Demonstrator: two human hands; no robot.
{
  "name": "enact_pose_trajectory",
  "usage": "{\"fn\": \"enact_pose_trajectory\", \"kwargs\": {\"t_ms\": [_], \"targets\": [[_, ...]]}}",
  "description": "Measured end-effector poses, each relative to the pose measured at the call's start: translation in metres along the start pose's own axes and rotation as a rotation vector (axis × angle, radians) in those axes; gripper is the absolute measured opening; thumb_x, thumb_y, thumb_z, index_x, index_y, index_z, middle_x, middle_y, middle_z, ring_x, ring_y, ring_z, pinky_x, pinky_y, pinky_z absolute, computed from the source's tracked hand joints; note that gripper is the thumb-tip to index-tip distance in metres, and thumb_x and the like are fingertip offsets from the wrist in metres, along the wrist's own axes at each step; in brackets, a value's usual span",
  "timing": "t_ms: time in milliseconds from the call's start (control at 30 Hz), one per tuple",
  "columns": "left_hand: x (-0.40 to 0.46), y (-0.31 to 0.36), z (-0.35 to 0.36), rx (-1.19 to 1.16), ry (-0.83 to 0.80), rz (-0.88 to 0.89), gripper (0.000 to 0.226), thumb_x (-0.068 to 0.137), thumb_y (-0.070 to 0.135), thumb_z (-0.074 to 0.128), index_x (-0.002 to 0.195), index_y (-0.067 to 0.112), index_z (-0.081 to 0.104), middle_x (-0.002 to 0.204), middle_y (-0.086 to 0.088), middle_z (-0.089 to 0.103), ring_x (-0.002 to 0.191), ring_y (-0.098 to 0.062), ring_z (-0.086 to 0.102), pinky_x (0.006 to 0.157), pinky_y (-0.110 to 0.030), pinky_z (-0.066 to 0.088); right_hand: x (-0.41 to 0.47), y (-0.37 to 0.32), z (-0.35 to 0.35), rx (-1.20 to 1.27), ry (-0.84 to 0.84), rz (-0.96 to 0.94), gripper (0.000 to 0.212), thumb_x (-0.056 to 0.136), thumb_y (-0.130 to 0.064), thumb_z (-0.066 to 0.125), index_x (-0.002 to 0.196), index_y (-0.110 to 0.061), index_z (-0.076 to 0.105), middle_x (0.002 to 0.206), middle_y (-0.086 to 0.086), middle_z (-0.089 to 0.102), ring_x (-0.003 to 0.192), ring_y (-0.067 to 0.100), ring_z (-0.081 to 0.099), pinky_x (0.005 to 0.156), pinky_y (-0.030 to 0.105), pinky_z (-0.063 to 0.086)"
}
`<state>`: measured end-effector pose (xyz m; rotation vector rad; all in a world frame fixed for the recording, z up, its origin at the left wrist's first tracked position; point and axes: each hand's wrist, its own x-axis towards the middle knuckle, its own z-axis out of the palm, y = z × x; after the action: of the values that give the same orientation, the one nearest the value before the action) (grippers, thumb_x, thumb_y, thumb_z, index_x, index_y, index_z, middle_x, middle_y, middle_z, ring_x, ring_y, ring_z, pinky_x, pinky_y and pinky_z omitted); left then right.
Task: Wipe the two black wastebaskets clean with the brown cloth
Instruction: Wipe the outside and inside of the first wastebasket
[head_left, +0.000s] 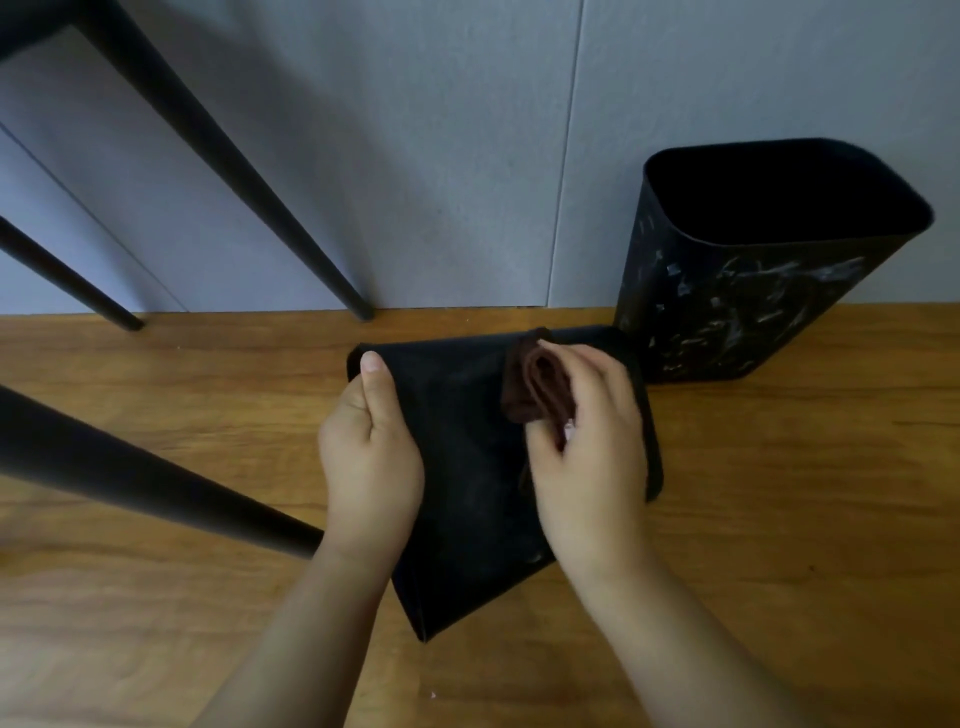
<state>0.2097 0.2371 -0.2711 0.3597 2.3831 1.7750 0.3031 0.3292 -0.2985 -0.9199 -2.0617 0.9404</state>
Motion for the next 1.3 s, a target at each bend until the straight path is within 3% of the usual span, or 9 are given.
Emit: {"fn": "enact_pose_trajectory", "kwargs": {"t_ms": [67, 200, 267, 433, 700, 800, 933, 1133, 1300], "targets": [[0.001, 0.000, 0.000, -0.009, -0.032, 0.045, 0.058, 0.102, 0.042, 0.029, 0.070, -0.004, 0.046, 0.062, -0.016, 0.048, 0.057, -0.030, 0.047, 0.055, -0.038, 0.041, -0.002, -0.026, 0.006, -0.031, -0.095, -0.114, 0.058, 0.077, -0.024, 0.055, 0.135, -0.026, 0.052, 0.140, -0.009, 0.044, 0.131, 0.011, 0.041, 0.104, 0.036, 0.045], [0.000, -0.004, -0.005, -0.049, -0.093, 0.054, 0.057, 0.102, 0.043, 0.029, 0.073, 0.001, 0.055, 0.069, -0.021, 0.060, 0.067, -0.035, 0.059, 0.063, -0.044, 0.048, -0.013, -0.033, 0.008, -0.007, -0.282, -0.300, 0.057, 0.079, -0.027, 0.058, 0.135, -0.027, 0.053, 0.140, -0.010, 0.044, 0.131, 0.009, 0.039, 0.105, 0.034, 0.044], [-0.003, -0.005, -0.006, -0.047, -0.068, -0.040, 0.058, 0.100, 0.048, 0.029, 0.066, 0.006, 0.050, 0.062, -0.013, 0.054, 0.059, -0.029, 0.053, 0.059, -0.039, 0.045, -0.008, -0.018, 0.000, -0.051, -0.276, -0.276, 0.058, 0.077, -0.025, 0.057, 0.135, -0.027, 0.053, 0.139, -0.010, 0.044, 0.130, 0.009, 0.039, 0.104, 0.036, 0.045], [-0.005, -0.001, 0.000, -0.055, -0.038, -0.126, 0.052, 0.100, 0.049, 0.031, 0.062, 0.016, 0.045, 0.055, -0.001, 0.043, 0.054, -0.019, 0.044, 0.053, -0.031, 0.040, 0.019, -0.005, -0.007, -0.106, -0.068, 0.038, 0.049, 0.085, -0.023, 0.059, 0.134, -0.022, 0.052, 0.134, -0.007, 0.048, 0.123, 0.012, 0.047, 0.101, 0.037, 0.047], [0.000, -0.006, -0.006, -0.086, -0.063, -0.082, 0.062, 0.100, 0.047, 0.034, 0.073, -0.006, 0.051, 0.068, -0.015, 0.051, 0.062, -0.030, 0.048, 0.063, -0.043, 0.044, -0.026, -0.020, -0.007, 0.013, -0.371, -0.274, 0.055, 0.075, -0.025, 0.051, 0.130, -0.033, 0.055, 0.137, -0.018, 0.042, 0.131, 0.006, 0.038, 0.104, 0.038, 0.043], [0.001, -0.006, -0.005, -0.065, -0.037, -0.121, 0.051, 0.100, 0.046, 0.034, 0.071, 0.008, 0.051, 0.065, -0.010, 0.047, 0.060, -0.025, 0.047, 0.062, -0.039, 0.043, -0.034, 0.003, -0.012, -0.022, -0.290, -0.270, 0.056, 0.073, -0.024, 0.049, 0.128, -0.030, 0.057, 0.135, -0.014, 0.047, 0.130, 0.008, 0.041, 0.104, 0.041, 0.043], [-0.001, -0.002, 0.000, -0.045, -0.023, -0.141, 0.048, 0.101, 0.046, 0.032, 0.068, 0.014, 0.046, 0.062, -0.006, 0.044, 0.058, -0.022, 0.043, 0.058, -0.034, 0.040, -0.020, 0.000, -0.003, -0.045, -0.052, -0.041, 0.054, 0.075, -0.017, 0.057, 0.129, -0.024, 0.057, 0.133, -0.009, 0.049, 0.127, 0.010, 0.044, 0.101, 0.040, 0.047], [0.006, -0.006, -0.001, -0.045, 0.004, -0.115, 0.048, 0.100, 0.045, 0.034, 0.069, 0.011, 0.049, 0.066, -0.010, 0.046, 0.061, -0.025, 0.042, 0.061, -0.039, 0.039, -0.045, -0.014, 0.001, 0.052, -0.298, -0.253, 0.055, 0.076, -0.025, 0.054, 0.130, -0.031, 0.054, 0.137, -0.016, 0.045, 0.130, 0.006, 0.041, 0.106, 0.034, 0.043], [0.006, -0.007, -0.002, -0.003, 0.007, -0.134, 0.049, 0.100, 0.047, 0.032, 0.073, 0.011, 0.051, 0.069, -0.009, 0.049, 0.063, -0.025, 0.046, 0.062, -0.037, 0.042, -0.049, 0.024, -0.014, -0.020, -0.191, -0.191, 0.053, 0.074, -0.020, 0.053, 0.127, -0.026, 0.058, 0.133, -0.012, 0.049, 0.128, 0.009, 0.044, 0.104, 0.040, 0.044]]}}
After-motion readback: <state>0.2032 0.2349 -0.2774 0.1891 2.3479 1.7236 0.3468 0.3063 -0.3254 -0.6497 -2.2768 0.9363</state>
